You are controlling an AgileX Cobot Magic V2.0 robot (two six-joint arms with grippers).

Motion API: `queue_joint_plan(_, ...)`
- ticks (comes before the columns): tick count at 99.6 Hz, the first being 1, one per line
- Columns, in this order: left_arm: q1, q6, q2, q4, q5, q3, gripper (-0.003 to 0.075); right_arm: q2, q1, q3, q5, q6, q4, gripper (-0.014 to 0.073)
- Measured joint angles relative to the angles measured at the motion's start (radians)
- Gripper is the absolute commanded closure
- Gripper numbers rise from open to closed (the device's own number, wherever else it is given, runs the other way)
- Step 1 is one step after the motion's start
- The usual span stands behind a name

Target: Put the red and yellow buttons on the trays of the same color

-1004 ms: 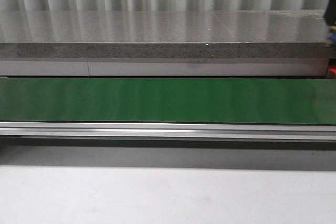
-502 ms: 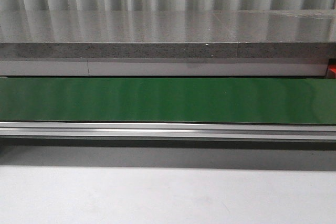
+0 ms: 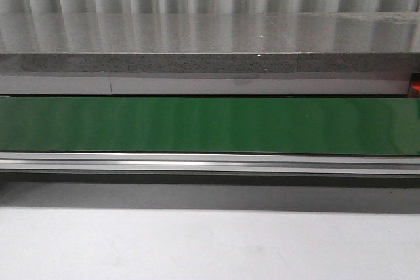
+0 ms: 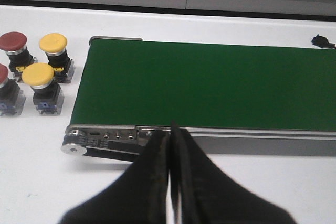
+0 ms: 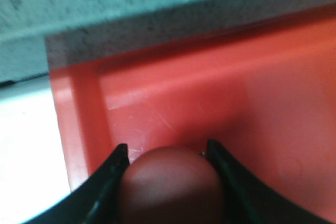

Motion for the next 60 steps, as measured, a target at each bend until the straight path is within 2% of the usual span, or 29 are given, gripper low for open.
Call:
queue_joint_plan(26,0.000,0.000,0.000,0.000,0.000,0.000,0.0739,0.007,0.000,-0.008,0.009,0.000,0.000,0.0121)
queue_joint_plan(60,0.000,0.000,0.000,0.000,0.000,0.000,0.0739,-0.068,0.000,-0.074,0.109,0.000,0.000,0.0106)
